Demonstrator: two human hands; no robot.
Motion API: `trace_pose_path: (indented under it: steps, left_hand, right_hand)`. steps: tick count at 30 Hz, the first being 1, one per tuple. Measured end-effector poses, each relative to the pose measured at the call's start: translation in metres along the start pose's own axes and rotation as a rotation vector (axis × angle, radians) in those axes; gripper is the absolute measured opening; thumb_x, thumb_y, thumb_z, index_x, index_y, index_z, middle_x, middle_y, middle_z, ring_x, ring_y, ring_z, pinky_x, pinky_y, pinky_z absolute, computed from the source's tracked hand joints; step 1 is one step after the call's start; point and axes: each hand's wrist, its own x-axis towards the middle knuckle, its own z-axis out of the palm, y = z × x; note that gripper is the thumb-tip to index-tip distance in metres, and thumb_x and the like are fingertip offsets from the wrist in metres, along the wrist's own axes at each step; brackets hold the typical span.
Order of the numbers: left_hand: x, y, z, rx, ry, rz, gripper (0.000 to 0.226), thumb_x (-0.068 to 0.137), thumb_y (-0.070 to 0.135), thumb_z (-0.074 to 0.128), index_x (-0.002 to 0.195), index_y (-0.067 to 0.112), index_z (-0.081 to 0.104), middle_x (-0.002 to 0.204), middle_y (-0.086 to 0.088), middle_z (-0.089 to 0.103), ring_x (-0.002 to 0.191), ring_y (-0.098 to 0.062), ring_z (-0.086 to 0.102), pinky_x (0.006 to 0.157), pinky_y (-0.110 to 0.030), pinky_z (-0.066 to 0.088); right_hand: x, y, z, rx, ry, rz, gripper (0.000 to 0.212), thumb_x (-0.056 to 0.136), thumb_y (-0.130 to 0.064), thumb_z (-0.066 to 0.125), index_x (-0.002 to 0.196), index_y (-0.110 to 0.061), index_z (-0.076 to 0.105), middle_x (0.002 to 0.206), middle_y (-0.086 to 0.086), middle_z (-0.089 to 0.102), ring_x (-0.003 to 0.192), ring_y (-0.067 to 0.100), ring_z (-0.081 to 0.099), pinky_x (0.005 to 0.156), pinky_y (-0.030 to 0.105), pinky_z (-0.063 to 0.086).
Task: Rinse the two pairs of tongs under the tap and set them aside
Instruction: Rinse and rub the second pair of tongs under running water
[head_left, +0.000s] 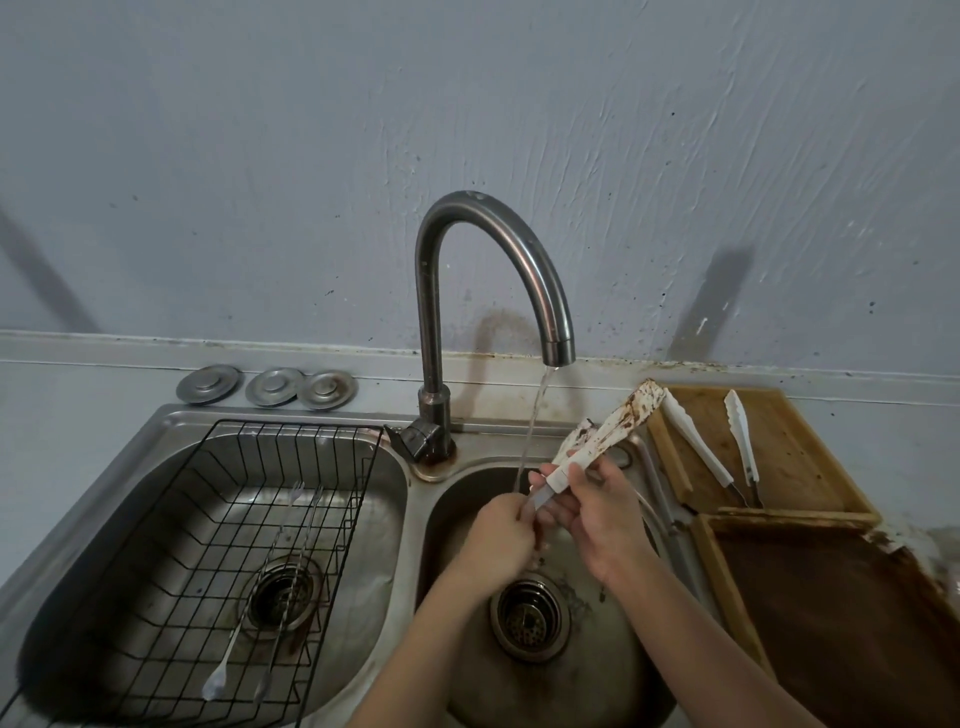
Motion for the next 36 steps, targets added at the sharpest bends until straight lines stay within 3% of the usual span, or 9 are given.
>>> trace_pose_path:
  steps: [4, 7, 10, 14, 17, 21, 26, 30, 36]
  left_hand:
    - [-0.005, -0.003, -0.009, -0.056, 0.059, 0.119, 0.032, 0.097, 0.011, 0.042, 0.072, 0.018, 0.059, 0.063, 0.004, 0.061, 0.047, -0.002, 0.056, 0.048, -0.017, 0.046]
    - [-0.002, -0.007, -0.011, 0.356, 0.245, 0.318, 0.02, 0.093, 0.016, 0.049, 0.086, 0.018, 0.067, 0.08, 0.003, 0.069, 0.07, -0.005, 0.061, 0.066, -0.023, 0.047]
    - [-0.004, -0.014, 0.0, 0.762, 0.273, 0.365, 0.022, 0.094, 0.021, 0.046, 0.105, 0.015, 0.063, 0.103, -0.001, 0.066, 0.096, -0.019, 0.062, 0.079, -0.031, 0.048]
    - [-0.014, -0.022, 0.009, 0.381, 0.42, 0.436, 0.014, 0.091, 0.018, 0.055, 0.099, 0.015, 0.066, 0.09, 0.003, 0.069, 0.08, -0.007, 0.064, 0.069, -0.016, 0.048]
    - [-0.017, -0.019, 0.011, 0.032, 0.476, 0.35, 0.025, 0.085, 0.013, 0.066, 0.108, 0.021, 0.059, 0.091, 0.013, 0.069, 0.083, 0.006, 0.066, 0.07, -0.007, 0.05]
    - [-0.008, -0.013, 0.006, -0.51, 0.388, 0.103, 0.027, 0.078, 0.005, 0.073, 0.097, 0.022, 0.063, 0.087, -0.001, 0.076, 0.087, -0.006, 0.071, 0.082, -0.023, 0.055]
    - [0.005, -0.006, -0.001, -0.556, 0.407, 0.118, 0.026, 0.079, -0.008, 0.066, 0.093, 0.015, 0.07, 0.079, 0.008, 0.075, 0.08, -0.001, 0.07, 0.078, -0.015, 0.053]
    - [0.006, -0.001, -0.007, -0.626, 0.401, 0.061, 0.02, 0.078, -0.007, 0.068, 0.087, 0.01, 0.071, 0.079, 0.001, 0.072, 0.072, -0.002, 0.069, 0.074, -0.012, 0.054]
    - [0.006, -0.007, -0.012, -0.486, 0.424, -0.069, 0.027, 0.075, -0.007, 0.067, 0.065, 0.018, 0.069, 0.059, -0.003, 0.071, 0.064, -0.021, 0.066, 0.067, -0.031, 0.056]
  right_hand:
    - [0.004, -0.004, -0.003, 0.161, -0.011, 0.057, 0.017, 0.097, -0.007, 0.039, 0.109, -0.007, 0.051, 0.09, 0.018, 0.071, 0.074, 0.021, 0.072, 0.062, 0.032, 0.061]
    - [0.001, 0.0, -0.002, 0.3, -0.096, 0.119, 0.017, 0.096, -0.009, 0.041, 0.099, -0.002, 0.056, 0.079, 0.016, 0.073, 0.071, 0.02, 0.072, 0.064, 0.031, 0.06]
    - [-0.003, 0.007, 0.002, 0.265, -0.106, 0.157, 0.016, 0.095, -0.01, 0.044, 0.089, -0.005, 0.058, 0.062, 0.006, 0.064, 0.057, 0.014, 0.062, 0.057, 0.029, 0.05]
    - [0.003, 0.005, 0.009, 0.388, -0.068, 0.212, 0.016, 0.096, -0.007, 0.04, 0.086, -0.005, 0.052, 0.062, 0.004, 0.049, 0.053, 0.01, 0.045, 0.053, 0.022, 0.047]
    - [0.009, 0.004, 0.014, 0.591, -0.067, 0.28, 0.02, 0.099, -0.011, 0.032, 0.083, -0.009, 0.045, 0.059, 0.002, 0.045, 0.045, 0.008, 0.04, 0.046, 0.019, 0.045]
    - [0.017, 0.007, 0.02, 0.684, -0.053, 0.261, 0.028, 0.099, -0.008, 0.028, 0.075, -0.009, 0.042, 0.051, 0.002, 0.043, 0.037, 0.009, 0.037, 0.053, 0.023, 0.032]
    - [0.022, 0.007, 0.031, 0.719, -0.085, 0.211, 0.031, 0.098, -0.01, 0.028, 0.07, -0.01, 0.041, 0.048, 0.001, 0.041, 0.035, 0.011, 0.037, 0.055, 0.025, 0.029]
    - [0.024, 0.008, 0.034, 0.641, -0.121, 0.197, 0.029, 0.098, -0.01, 0.029, 0.071, -0.011, 0.041, 0.048, 0.0, 0.04, 0.038, 0.01, 0.036, 0.055, 0.025, 0.029]
    - [0.015, 0.018, 0.031, 0.457, -0.165, 0.12, 0.029, 0.097, -0.01, 0.032, 0.071, -0.009, 0.043, 0.051, 0.0, 0.043, 0.044, 0.011, 0.038, 0.056, 0.026, 0.034]
